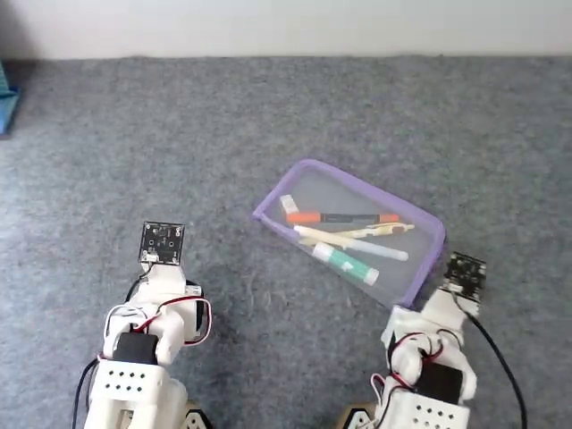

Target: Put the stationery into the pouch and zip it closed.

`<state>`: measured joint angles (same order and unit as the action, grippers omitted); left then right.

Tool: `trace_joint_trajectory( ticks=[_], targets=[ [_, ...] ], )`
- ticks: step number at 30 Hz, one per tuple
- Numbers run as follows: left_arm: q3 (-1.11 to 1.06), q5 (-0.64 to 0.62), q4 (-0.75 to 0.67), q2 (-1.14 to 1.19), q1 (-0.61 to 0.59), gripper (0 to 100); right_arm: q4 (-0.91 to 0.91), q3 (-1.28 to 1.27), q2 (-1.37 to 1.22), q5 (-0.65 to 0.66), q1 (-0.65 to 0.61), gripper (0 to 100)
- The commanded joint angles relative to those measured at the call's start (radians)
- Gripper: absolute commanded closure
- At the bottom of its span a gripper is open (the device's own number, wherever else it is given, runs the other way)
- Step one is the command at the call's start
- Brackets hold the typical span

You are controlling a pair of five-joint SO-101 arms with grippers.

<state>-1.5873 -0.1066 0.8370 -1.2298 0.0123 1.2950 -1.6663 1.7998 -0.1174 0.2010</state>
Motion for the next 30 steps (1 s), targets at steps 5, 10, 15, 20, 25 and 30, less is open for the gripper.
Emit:
trace_joint_trajectory(
  ticks=[5,10,15,20,25,30],
  targets=[
    [0.007,0.008,-0.020,-0.011,-0.002,99,0.004,-0.017,-0.002,-0.009,-0.085,99.0],
    [0.007,0.008,-0.020,-0.011,-0.002,99,0.004,-0.017,-0.002,-0.009,-0.087,99.0],
    [0.007,0.008,-0.020,-0.011,-0.002,99,0.004,-0.017,-0.002,-0.009,-0.087,99.0],
    [0.007,0.008,-0.020,-0.011,-0.002,99,0.004,-0.017,-0.002,-0.009,-0.087,99.0],
    [0.007,0.008,-0.020,-0.011,-0.002,99,0.004,-0.017,-0.002,-0.009,-0.087,99.0],
    [0.007,0.008,-0.020,-0.011,-0.002,99,0.004,-0.017,-0.002,-0.009,-0.087,99.0]
  ],
)
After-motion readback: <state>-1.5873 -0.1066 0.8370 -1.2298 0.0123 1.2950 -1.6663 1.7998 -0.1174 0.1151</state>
